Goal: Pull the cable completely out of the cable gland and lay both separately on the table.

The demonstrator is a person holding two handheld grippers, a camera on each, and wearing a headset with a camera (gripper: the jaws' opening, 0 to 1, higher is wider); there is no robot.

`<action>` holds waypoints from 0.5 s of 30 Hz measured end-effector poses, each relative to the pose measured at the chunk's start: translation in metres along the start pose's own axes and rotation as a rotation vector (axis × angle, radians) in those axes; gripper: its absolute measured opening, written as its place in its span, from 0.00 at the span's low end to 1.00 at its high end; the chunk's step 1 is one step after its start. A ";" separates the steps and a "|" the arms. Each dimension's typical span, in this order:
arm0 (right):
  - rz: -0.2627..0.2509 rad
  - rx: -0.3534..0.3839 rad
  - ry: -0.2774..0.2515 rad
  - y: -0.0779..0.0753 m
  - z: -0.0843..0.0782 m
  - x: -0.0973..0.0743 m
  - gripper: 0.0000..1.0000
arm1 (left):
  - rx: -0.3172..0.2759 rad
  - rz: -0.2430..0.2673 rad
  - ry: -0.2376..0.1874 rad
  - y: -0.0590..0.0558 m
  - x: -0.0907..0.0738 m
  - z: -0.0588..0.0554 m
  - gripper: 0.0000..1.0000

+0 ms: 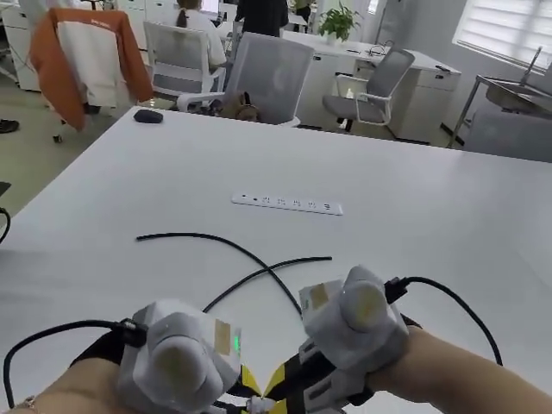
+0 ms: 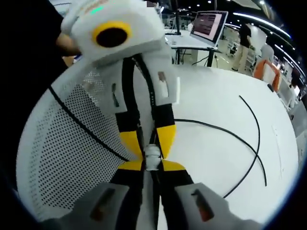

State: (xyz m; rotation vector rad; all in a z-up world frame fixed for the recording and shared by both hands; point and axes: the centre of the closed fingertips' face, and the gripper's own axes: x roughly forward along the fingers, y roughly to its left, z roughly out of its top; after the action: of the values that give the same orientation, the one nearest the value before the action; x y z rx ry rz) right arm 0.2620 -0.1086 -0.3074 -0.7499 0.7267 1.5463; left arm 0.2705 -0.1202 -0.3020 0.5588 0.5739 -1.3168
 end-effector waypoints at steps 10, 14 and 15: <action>-0.075 -0.127 0.041 0.002 0.002 0.008 0.09 | -0.218 -0.086 -0.018 -0.005 -0.002 -0.008 0.16; -0.157 -0.232 0.057 -0.006 0.006 0.007 0.09 | -0.337 -0.093 -0.046 0.000 -0.005 -0.007 0.16; -0.169 -0.254 0.059 -0.006 0.008 0.006 0.09 | -0.411 -0.107 -0.056 0.000 -0.007 -0.006 0.16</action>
State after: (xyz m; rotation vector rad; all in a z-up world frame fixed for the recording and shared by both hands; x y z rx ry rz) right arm 0.2667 -0.0977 -0.3078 -1.0224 0.5001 1.4818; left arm 0.2692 -0.1113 -0.3022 0.1550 0.8115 -1.2646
